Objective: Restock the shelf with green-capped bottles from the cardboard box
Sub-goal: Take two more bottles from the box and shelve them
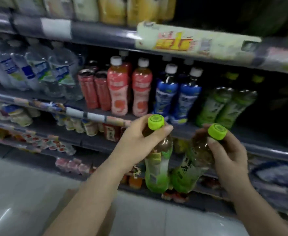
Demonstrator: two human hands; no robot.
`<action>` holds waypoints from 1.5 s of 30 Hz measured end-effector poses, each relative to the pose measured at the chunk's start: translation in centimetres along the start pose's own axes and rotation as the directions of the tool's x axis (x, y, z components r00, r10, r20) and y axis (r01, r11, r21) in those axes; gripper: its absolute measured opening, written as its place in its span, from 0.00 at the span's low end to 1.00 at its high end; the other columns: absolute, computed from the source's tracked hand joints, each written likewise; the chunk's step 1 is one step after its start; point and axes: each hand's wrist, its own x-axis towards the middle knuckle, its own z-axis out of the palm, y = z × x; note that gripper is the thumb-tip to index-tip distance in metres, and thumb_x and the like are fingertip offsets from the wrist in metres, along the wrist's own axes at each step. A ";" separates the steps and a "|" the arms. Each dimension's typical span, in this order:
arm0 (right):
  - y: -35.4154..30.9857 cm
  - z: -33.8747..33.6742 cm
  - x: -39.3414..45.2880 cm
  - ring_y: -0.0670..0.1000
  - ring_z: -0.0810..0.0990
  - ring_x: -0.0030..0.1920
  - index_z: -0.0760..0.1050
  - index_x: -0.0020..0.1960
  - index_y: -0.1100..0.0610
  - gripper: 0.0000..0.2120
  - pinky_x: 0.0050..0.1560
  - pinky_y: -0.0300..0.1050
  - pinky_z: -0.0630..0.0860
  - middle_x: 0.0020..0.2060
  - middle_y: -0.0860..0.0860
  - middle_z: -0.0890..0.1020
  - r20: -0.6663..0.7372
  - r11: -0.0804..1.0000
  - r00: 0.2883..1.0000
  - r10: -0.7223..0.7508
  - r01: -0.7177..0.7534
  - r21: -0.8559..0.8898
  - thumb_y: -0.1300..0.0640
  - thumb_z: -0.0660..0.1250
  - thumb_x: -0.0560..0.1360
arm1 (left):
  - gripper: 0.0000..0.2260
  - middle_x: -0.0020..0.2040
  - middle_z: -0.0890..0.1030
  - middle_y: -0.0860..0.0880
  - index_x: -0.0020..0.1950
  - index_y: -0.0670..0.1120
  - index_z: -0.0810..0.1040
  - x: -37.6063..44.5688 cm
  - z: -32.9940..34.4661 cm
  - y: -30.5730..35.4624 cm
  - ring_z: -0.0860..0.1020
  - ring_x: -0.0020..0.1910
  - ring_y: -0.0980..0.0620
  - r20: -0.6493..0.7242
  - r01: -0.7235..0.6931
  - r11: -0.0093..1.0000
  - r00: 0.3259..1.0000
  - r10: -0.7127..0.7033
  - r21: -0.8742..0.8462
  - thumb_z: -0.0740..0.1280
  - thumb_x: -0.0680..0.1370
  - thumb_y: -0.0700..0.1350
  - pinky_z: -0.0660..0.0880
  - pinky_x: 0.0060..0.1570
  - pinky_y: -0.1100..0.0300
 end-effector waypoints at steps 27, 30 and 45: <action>1.5 -27.5 12.7 0.39 0.80 0.52 0.77 0.54 0.50 0.12 0.54 0.32 0.73 0.49 0.44 0.82 -0.077 0.969 0.969 -0.235 0.227 -0.101 0.63 0.66 0.74 | 0.08 0.46 0.84 0.57 0.45 0.57 0.81 12.5 31.2 5.1 0.81 0.47 0.60 -0.081 -0.165 0.985 0.982 0.168 0.039 0.70 0.71 0.59 0.79 0.47 0.58; 2.5 -27.6 13.8 0.34 0.78 0.50 0.77 0.55 0.53 0.11 0.52 0.27 0.71 0.48 0.42 0.81 -0.107 0.969 0.968 -0.229 0.216 -0.120 0.63 0.66 0.74 | 0.05 0.41 0.83 0.60 0.41 0.59 0.80 13.2 32.5 4.5 0.81 0.43 0.62 -0.126 -0.168 0.986 0.978 0.168 0.006 0.70 0.71 0.58 0.76 0.36 0.69; 5.7 -27.4 16.7 0.30 0.77 0.46 0.76 0.53 0.49 0.09 0.45 0.23 0.70 0.44 0.37 0.80 -0.201 0.971 0.960 -0.194 0.159 -0.180 0.57 0.67 0.74 | 0.07 0.49 0.81 0.63 0.48 0.65 0.75 17.7 35.7 3.7 0.77 0.52 0.66 -0.189 -0.218 0.974 0.956 0.224 0.055 0.70 0.73 0.56 0.73 0.54 0.65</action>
